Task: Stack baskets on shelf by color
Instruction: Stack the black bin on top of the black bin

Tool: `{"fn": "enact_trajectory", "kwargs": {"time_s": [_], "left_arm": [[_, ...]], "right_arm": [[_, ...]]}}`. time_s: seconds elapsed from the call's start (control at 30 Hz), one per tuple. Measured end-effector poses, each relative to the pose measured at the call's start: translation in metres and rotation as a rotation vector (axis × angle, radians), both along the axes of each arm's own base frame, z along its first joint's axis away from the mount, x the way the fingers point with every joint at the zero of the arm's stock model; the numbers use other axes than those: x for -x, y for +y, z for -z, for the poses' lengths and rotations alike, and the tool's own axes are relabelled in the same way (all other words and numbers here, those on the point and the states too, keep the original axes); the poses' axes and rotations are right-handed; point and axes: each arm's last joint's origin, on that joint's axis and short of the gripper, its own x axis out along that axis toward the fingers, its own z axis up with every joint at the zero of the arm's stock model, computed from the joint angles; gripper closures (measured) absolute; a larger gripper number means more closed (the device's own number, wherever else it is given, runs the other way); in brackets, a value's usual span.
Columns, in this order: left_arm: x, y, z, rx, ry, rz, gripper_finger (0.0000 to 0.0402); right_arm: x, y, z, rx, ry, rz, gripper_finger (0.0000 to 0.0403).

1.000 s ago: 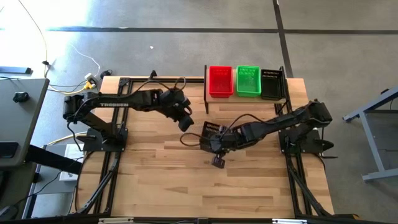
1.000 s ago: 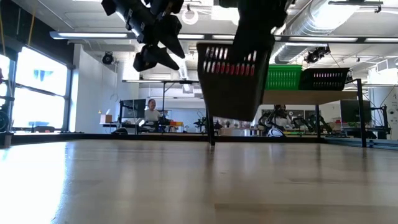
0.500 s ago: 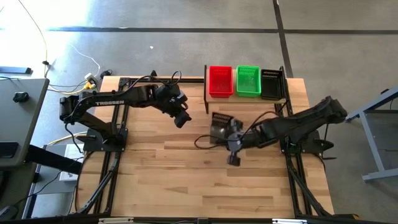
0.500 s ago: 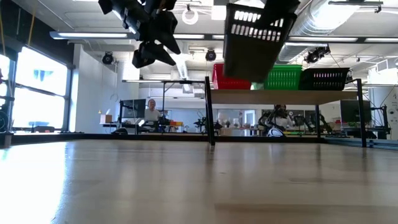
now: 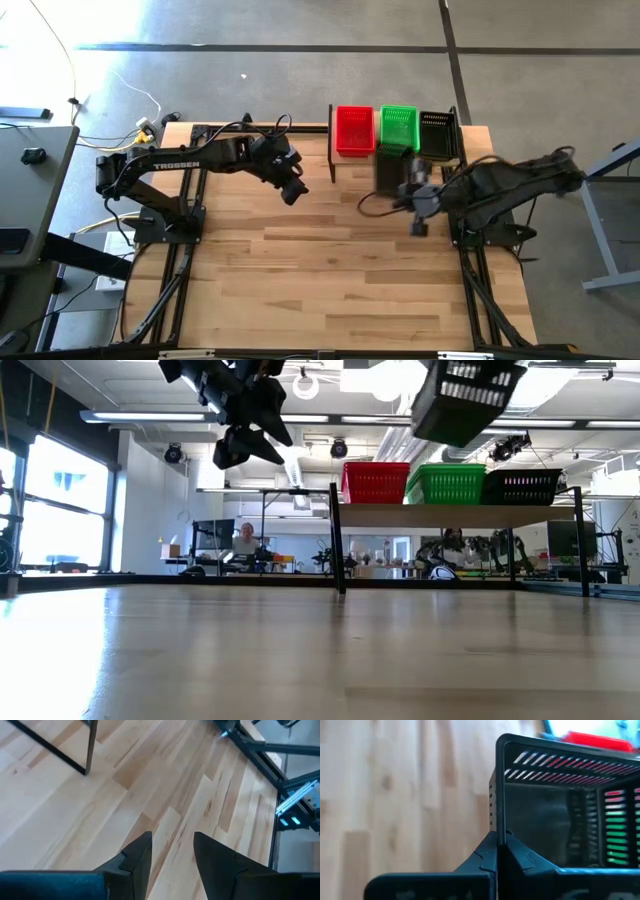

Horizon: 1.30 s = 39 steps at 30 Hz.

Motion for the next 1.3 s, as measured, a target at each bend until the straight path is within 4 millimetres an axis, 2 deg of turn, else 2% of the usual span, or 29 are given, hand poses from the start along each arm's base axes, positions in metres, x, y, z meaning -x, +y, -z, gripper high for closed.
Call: {"fn": "enact_trajectory", "kwargs": {"time_s": [0.37, 0.7, 0.97, 1.3], "left_arm": [[-0.007, 0.004, -0.008, -0.035, -0.107, -0.042, 0.0267], [-0.01, 0.006, -0.012, -0.075, -0.152, -0.06, 0.0267], [-0.01, 0.006, -0.012, -0.076, -0.151, -0.062, 0.0267], [-0.01, 0.006, -0.012, -0.062, -0.153, -0.07, 0.0267]], "right_arm": [[0.08, -0.043, -0.024, 0.175, 0.022, 0.031, 0.0403], [0.12, -0.061, -0.03, 0.313, 0.065, 0.068, 0.0403], [0.123, -0.068, -0.018, 0.327, 0.151, 0.066, 0.0403], [0.108, -0.077, 0.005, 0.292, 0.191, 0.072, 0.0403]]}}
